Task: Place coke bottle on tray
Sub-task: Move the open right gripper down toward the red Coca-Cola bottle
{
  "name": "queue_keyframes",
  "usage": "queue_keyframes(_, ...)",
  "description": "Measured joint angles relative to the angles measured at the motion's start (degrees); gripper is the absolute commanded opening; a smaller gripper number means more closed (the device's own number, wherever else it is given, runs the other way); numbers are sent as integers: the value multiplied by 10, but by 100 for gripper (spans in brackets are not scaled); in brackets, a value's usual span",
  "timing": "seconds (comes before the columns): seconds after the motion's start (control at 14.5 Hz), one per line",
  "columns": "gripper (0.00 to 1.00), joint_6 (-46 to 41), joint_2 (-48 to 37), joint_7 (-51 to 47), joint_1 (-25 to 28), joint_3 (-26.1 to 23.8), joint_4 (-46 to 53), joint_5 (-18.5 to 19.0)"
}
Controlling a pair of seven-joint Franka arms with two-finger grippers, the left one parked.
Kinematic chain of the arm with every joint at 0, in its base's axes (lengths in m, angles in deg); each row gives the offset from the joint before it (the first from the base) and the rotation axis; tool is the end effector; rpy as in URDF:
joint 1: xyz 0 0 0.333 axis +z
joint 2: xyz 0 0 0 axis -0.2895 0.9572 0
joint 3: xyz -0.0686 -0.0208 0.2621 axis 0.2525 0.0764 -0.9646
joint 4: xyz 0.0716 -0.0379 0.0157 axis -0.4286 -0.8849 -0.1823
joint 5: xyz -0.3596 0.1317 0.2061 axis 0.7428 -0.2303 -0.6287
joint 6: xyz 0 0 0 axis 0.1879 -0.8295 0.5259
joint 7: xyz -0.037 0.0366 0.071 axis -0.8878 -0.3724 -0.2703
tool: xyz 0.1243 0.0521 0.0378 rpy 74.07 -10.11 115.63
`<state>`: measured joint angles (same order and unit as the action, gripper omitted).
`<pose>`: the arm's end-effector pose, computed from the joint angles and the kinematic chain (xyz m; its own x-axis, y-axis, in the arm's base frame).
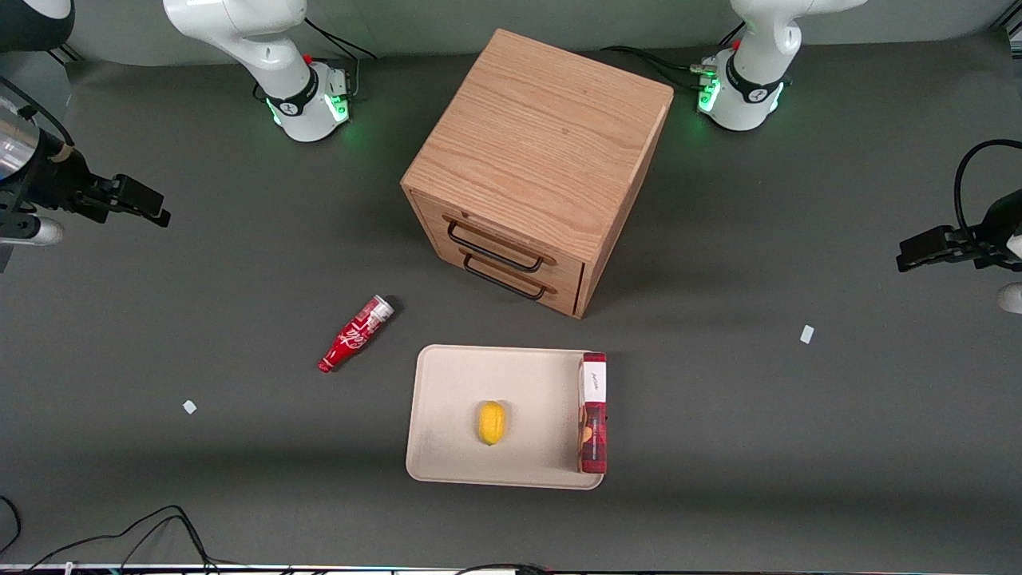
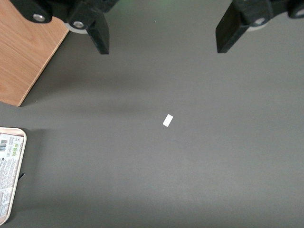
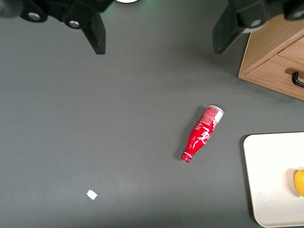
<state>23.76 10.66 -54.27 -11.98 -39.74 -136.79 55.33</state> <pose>0.5713 0.0097 0.5252 0.9910 -0.1213 -0.0570 -0.1221 -0.9925 -0.0115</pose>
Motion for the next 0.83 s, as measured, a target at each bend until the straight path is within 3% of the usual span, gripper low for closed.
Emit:
queue_keyframes(0.48, 100, 4, 27, -16, 8, -2, 7, -2)
queue_keyframes(0.83, 100, 140, 92, -163, 16, -43, -36, -5)
